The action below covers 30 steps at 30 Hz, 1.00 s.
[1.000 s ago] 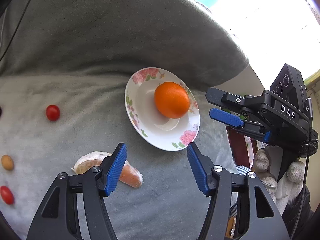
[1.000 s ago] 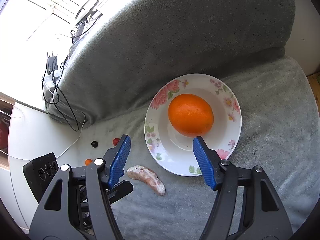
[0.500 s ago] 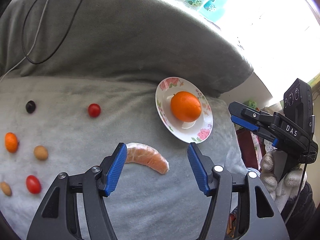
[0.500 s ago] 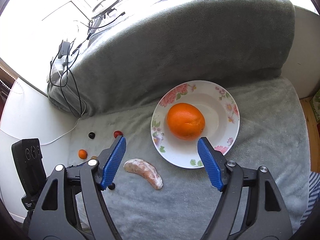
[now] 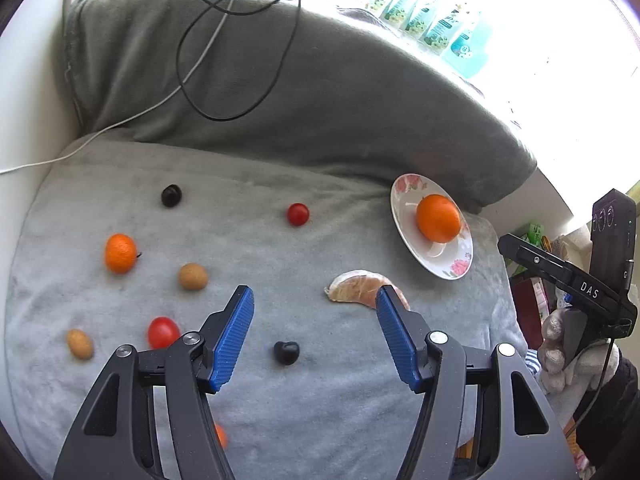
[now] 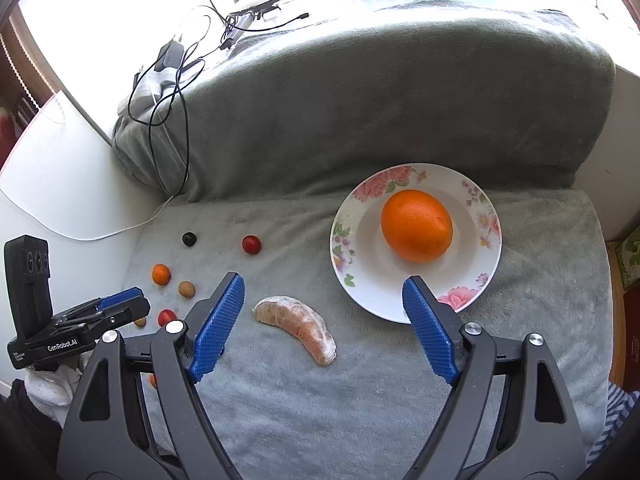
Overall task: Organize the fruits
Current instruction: 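Move the left gripper toward the mandarin on the towel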
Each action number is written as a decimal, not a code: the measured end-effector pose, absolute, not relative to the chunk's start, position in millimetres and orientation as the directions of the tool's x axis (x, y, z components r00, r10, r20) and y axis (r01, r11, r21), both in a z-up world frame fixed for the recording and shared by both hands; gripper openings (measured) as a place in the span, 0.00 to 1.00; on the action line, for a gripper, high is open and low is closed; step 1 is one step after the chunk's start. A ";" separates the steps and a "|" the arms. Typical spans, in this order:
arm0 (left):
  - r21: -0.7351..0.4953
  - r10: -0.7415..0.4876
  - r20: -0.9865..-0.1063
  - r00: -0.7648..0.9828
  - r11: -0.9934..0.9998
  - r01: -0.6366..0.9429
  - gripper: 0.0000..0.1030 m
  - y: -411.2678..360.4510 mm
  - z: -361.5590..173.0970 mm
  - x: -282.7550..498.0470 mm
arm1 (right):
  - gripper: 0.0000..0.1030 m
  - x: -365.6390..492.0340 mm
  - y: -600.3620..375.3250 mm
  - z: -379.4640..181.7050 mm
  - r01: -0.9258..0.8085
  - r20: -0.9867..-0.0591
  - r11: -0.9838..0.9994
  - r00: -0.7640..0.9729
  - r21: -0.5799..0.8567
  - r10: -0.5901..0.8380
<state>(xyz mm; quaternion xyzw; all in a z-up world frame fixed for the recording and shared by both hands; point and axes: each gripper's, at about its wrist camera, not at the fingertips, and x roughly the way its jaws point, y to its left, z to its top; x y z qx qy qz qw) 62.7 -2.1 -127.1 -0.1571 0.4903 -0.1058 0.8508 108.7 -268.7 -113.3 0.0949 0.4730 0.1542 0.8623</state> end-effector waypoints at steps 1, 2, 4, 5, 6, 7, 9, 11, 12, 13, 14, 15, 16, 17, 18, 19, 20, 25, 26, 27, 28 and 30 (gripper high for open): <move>-0.364 -0.322 -0.803 0.501 0.931 0.015 0.61 4.1 -127.1 58.2 | 0.81 107.8 -263.7 -113.5 -0.192 -0.792 0.936 0.500 0.294 0.351; -0.359 -0.312 -0.805 0.504 0.933 0.004 0.61 10.3 -127.7 53.2 | 0.81 107.1 -258.5 -113.5 -0.208 -0.796 0.937 0.496 0.279 0.347; -0.343 -0.288 -0.815 0.503 0.939 -0.019 0.61 18.9 -130.9 43.6 | 0.81 105.5 -248.0 -114.0 -0.239 -0.801 0.936 0.489 0.258 0.346; -0.332 -0.272 -0.820 0.503 0.943 -0.031 0.61 23.7 -132.1 38.1 | 0.81 104.7 -242.9 -114.8 -0.253 -0.803 0.934 0.483 0.254 0.349; -0.322 -0.258 -0.824 0.504 0.946 -0.042 0.61 26.6 -133.8 33.6 | 0.81 104.5 -237.6 -116.0 -0.264 -0.806 0.931 0.476 0.250 0.352; -0.316 -0.247 -0.828 0.503 0.947 -0.054 0.61 30.7 -135.0 28.1 | 0.81 104.4 -232.2 -117.5 -0.275 -0.810 0.929 0.468 0.247 0.354; -0.311 -0.233 -0.835 0.499 0.947 -0.078 0.61 38.8 -138.7 19.1 | 0.81 104.7 -222.0 -121.3 -0.295 -0.818 0.924 0.449 0.243 0.359; -0.296 -0.210 -0.842 0.497 0.950 -0.100 0.61 44.3 -141.8 10.0 | 0.81 104.0 -212.6 -126.0 -0.315 -0.823 0.917 0.431 0.246 0.369; -0.291 -0.202 -0.844 0.497 0.951 -0.108 0.61 47.4 -143.3 5.1 | 0.81 103.5 -208.2 -128.1 -0.325 -0.825 0.913 0.423 0.246 0.374; -0.290 -0.197 -0.846 0.495 0.950 -0.117 0.61 49.8 -145.0 1.3 | 0.81 102.7 -203.5 -130.2 -0.336 -0.828 0.910 0.416 0.243 0.375; -0.291 -0.194 -0.848 0.493 0.948 -0.127 0.61 50.7 -146.4 -3.1 | 0.81 101.7 -198.9 -132.5 -0.347 -0.832 0.908 0.411 0.236 0.373; -0.292 -0.192 -0.850 0.490 0.947 -0.136 0.61 52.2 -148.4 -6.6 | 0.81 101.4 -194.2 -134.9 -0.360 -0.836 0.905 0.405 0.227 0.370; -0.293 -0.190 -0.853 0.487 0.945 -0.144 0.61 53.5 -150.4 -9.8 | 0.81 101.2 -189.2 -137.3 -0.373 -0.840 0.902 0.398 0.219 0.369; -0.292 -0.187 -0.855 0.483 0.945 -0.150 0.61 55.2 -153.0 -13.4 | 0.81 101.0 -184.3 -139.7 -0.388 -0.843 0.897 0.391 0.212 0.369; -0.291 -0.186 -0.858 0.479 0.944 -0.154 0.61 55.6 -155.4 -16.3 | 0.81 99.6 -179.8 -141.7 -0.404 -0.845 0.892 0.386 0.205 0.369; -0.293 -0.188 -0.861 0.473 0.943 -0.157 0.61 55.7 -157.9 -19.1 | 0.81 98.4 -174.9 -143.8 -0.422 -0.847 0.885 0.382 0.196 0.369; -0.293 -0.189 -0.863 0.468 0.943 -0.160 0.61 56.1 -159.8 -21.6 | 0.81 96.9 -170.1 -145.9 -0.441 -0.849 0.878 0.378 0.184 0.368; -0.292 -0.194 -0.872 0.449 0.943 -0.160 0.61 54.1 -169.4 -33.0 | 0.81 88.7 -143.6 -156.7 -0.527 -0.862 0.838 0.350 0.141 0.366; -0.294 -0.197 -0.874 0.443 0.942 -0.161 0.61 54.1 -172.1 -34.1 | 0.81 87.2 -138.8 -158.5 -0.543 -0.864 0.828 0.343 0.137 0.368; -0.295 -0.199 -0.877 0.437 0.941 -0.163 0.60 53.8 -174.8 -35.8 | 0.80 85.7 -134.1 -160.9 -0.559 -0.867 0.819 0.336 0.131 0.368; -0.298 -0.202 -0.878 0.433 0.940 -0.165 0.59 53.5 -177.6 -37.4 | 0.79 83.8 -128.0 -163.6 -0.576 -0.870 0.808 0.328 0.125 0.368; -0.313 -0.217 -0.878 0.426 0.935 -0.169 0.59 54.2 -183.9 -39.3 | 0.77 81.6 -119.1 -170.3 -0.600 -0.878 0.791 0.310 0.117 0.365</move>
